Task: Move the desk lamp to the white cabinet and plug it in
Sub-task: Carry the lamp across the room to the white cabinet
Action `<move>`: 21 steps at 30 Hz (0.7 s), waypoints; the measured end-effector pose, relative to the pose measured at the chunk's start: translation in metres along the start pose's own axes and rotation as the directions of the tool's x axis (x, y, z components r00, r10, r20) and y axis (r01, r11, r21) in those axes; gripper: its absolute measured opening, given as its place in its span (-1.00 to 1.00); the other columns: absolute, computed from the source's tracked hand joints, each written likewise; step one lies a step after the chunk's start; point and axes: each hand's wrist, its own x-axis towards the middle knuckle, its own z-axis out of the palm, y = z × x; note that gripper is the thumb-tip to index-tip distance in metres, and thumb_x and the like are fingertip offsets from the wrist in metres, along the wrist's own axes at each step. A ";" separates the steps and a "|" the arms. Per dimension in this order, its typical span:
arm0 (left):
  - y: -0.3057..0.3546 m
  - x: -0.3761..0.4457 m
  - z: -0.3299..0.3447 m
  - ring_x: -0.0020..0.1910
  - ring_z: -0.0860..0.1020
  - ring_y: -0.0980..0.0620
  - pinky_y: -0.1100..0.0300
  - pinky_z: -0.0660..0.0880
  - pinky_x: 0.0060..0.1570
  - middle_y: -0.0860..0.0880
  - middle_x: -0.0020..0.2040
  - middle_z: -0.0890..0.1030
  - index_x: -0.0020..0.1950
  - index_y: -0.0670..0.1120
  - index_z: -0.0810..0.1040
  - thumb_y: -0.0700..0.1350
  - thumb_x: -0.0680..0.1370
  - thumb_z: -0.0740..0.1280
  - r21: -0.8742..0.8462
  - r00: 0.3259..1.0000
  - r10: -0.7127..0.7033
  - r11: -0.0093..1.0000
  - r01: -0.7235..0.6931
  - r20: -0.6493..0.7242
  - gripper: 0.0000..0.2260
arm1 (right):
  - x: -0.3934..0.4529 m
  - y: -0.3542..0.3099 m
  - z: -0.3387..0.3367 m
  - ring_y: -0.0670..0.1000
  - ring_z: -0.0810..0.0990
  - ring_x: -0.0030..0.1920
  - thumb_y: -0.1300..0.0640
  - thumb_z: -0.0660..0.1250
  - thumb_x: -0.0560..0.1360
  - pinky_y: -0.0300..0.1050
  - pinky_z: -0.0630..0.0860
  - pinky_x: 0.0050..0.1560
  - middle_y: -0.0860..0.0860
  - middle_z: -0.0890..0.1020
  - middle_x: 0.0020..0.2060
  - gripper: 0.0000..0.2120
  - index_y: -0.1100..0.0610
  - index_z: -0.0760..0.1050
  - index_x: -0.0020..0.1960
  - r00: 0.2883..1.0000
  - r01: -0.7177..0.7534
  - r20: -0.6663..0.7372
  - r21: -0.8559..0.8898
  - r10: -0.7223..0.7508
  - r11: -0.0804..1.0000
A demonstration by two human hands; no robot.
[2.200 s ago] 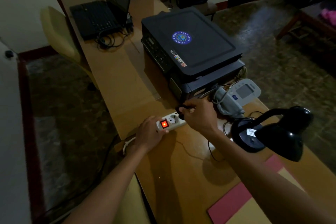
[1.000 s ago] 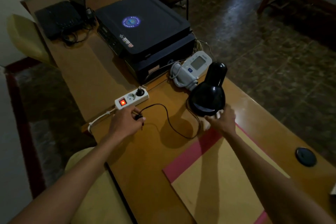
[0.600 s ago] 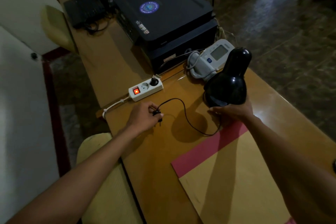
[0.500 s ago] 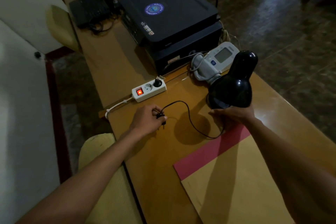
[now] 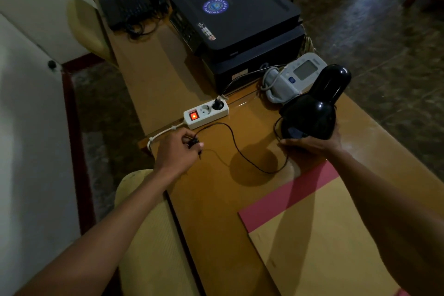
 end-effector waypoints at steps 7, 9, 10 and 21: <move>-0.014 -0.003 0.003 -0.31 0.50 0.34 0.50 0.38 -0.52 0.24 -0.23 0.49 0.12 -0.05 0.55 -0.10 0.50 0.46 -0.028 0.976 -0.060 0.998 0.056 -0.209 -0.78 | 0.014 0.009 0.018 0.16 0.27 0.50 -0.49 0.56 0.05 0.12 0.33 0.48 0.08 0.24 0.52 0.34 0.07 0.05 0.60 0.979 -0.150 0.140 -0.010 0.150 0.989; -0.016 -0.006 0.006 -0.29 0.51 0.34 0.50 0.37 -0.48 0.25 -0.23 0.50 0.11 -0.02 0.54 -0.07 0.50 0.45 -0.031 0.981 -0.056 0.998 0.051 -0.185 -0.78 | 0.011 0.006 0.020 0.16 0.29 0.48 -0.43 0.60 0.04 0.11 0.34 0.47 0.11 0.27 0.50 0.34 0.09 0.06 0.59 0.974 -0.181 0.145 0.043 0.173 0.983; -0.016 -0.007 0.007 -0.28 0.52 0.33 0.49 0.37 -0.44 0.25 -0.22 0.50 0.10 -0.02 0.54 -0.07 0.50 0.45 -0.028 0.983 -0.053 0.998 0.048 -0.178 -0.79 | 0.009 0.003 0.019 0.17 0.32 0.46 -0.44 0.59 0.00 0.11 0.35 0.45 0.13 0.30 0.48 0.35 0.09 0.09 0.57 0.970 -0.184 0.170 0.055 0.173 0.981; -0.003 -0.019 -0.026 -0.19 0.53 0.26 0.43 0.42 -0.32 0.14 -0.11 0.55 0.12 0.02 0.53 -0.02 0.52 0.43 0.004 0.991 0.077 0.997 -0.077 -0.108 -0.79 | -0.055 -0.036 -0.002 0.21 0.41 0.32 -0.60 0.47 -0.03 0.15 0.60 0.12 0.11 0.43 0.33 0.25 0.00 0.21 0.48 0.978 0.133 -0.151 -0.088 -0.146 0.987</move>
